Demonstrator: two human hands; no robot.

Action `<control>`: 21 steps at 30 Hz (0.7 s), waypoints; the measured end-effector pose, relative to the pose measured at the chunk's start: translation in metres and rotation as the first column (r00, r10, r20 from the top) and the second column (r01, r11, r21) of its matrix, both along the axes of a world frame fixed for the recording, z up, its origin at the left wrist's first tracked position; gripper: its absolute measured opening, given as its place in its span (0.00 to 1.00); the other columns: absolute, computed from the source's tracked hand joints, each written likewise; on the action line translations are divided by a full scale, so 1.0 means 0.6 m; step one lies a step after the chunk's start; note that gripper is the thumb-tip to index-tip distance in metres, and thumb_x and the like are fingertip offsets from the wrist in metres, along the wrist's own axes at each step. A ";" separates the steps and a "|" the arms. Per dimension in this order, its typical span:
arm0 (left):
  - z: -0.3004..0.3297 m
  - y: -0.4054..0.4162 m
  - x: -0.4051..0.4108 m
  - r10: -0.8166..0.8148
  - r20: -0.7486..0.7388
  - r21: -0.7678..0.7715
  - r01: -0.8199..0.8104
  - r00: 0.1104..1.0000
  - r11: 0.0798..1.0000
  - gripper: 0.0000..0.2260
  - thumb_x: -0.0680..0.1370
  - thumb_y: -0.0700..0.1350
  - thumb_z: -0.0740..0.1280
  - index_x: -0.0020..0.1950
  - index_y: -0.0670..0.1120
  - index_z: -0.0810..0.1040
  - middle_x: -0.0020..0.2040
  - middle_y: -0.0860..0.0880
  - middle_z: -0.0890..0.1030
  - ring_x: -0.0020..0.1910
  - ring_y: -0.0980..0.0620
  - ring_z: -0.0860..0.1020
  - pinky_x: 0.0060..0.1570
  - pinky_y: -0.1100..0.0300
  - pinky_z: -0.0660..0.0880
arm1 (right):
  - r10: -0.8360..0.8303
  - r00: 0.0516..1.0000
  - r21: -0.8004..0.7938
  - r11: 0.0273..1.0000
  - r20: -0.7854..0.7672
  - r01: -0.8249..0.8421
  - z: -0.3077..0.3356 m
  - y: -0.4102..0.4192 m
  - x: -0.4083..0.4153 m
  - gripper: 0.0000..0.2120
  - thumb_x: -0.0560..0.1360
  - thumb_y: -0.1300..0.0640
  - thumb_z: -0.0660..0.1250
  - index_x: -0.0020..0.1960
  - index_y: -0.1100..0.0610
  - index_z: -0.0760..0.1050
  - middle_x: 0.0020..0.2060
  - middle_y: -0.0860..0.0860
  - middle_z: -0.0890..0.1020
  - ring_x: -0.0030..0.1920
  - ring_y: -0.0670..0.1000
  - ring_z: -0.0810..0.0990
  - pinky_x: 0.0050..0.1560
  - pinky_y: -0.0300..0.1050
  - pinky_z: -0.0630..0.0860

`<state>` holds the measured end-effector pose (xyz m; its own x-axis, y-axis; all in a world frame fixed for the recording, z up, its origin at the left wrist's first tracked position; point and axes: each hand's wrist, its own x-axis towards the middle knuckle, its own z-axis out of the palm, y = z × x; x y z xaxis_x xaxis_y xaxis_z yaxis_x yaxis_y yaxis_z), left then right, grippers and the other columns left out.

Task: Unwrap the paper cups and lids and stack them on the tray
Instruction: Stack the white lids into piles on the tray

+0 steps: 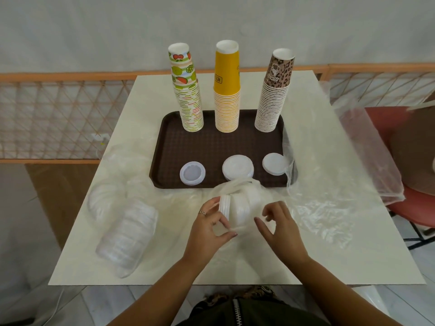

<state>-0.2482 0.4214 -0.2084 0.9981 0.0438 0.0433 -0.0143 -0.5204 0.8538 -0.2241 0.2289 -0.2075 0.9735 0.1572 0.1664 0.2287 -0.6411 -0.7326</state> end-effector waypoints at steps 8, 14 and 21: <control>-0.003 -0.009 -0.003 -0.023 -0.089 -0.111 0.013 0.996 0.994 0.30 0.70 0.42 0.76 0.59 0.56 0.58 0.67 0.60 0.64 0.63 0.60 0.69 0.55 0.75 0.70 | -0.060 0.963 -0.196 0.981 -0.263 0.007 0.040 0.077 0.032 0.45 0.66 0.37 0.71 0.74 0.53 0.54 0.71 0.53 0.60 0.68 0.53 0.63 0.64 0.46 0.66; -0.009 -0.016 -0.006 -0.098 -0.138 -0.058 0.091 0.986 0.994 0.25 0.74 0.42 0.72 0.56 0.57 0.57 0.67 0.53 0.68 0.61 0.56 0.73 0.58 0.69 0.72 | -0.135 0.950 -0.319 0.947 -0.281 0.040 0.036 0.117 0.039 0.47 0.68 0.37 0.69 0.75 0.51 0.48 0.71 0.53 0.56 0.68 0.55 0.63 0.63 0.46 0.69; -0.009 -0.010 0.022 -0.056 -0.145 0.275 0.094 0.988 0.957 0.42 0.72 0.51 0.73 0.76 0.51 0.48 0.74 0.49 0.61 0.67 0.52 0.68 0.63 0.67 0.64 | 0.031 0.957 -0.275 0.955 -0.290 -0.114 0.042 0.091 0.040 0.46 0.67 0.52 0.74 0.75 0.51 0.49 0.72 0.51 0.56 0.69 0.54 0.59 0.68 0.46 0.62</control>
<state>-0.2348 0.4156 -0.2136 0.9955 -0.0260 -0.0912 0.0421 -0.7407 0.6705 -0.2003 0.2835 -0.1822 0.9579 0.2295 -0.1725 0.0957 -0.8216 -0.5620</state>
